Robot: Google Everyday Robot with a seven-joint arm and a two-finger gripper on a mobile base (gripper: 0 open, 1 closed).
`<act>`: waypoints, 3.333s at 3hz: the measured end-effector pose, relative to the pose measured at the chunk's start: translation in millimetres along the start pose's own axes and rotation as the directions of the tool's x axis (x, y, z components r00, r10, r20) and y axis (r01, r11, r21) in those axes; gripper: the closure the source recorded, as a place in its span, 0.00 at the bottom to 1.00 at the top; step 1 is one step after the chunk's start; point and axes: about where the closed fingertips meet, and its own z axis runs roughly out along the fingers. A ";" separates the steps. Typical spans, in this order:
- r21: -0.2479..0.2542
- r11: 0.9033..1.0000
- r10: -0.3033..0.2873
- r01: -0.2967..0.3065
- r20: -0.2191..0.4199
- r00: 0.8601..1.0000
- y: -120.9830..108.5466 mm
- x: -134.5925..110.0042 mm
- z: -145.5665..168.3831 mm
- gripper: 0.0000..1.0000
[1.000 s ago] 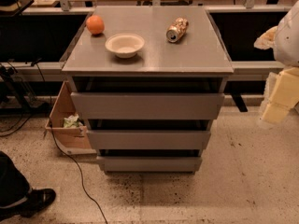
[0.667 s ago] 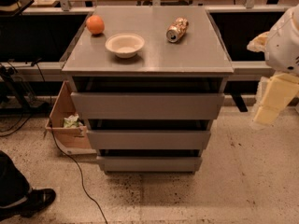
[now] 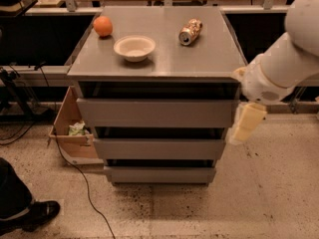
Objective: Open top drawer
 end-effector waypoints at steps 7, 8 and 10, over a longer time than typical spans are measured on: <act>-0.019 0.997 0.082 -0.080 0.217 0.973 -67.1 -31.5 210.6 0.00; 0.000 0.995 0.102 -0.105 0.230 0.968 -93.4 -31.1 244.9 0.02; -0.009 0.994 0.108 -0.109 0.219 0.970 -100.7 -30.1 260.2 0.47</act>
Offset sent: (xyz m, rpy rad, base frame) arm 0.0305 0.0189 -0.0486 0.0551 0.0095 0.0217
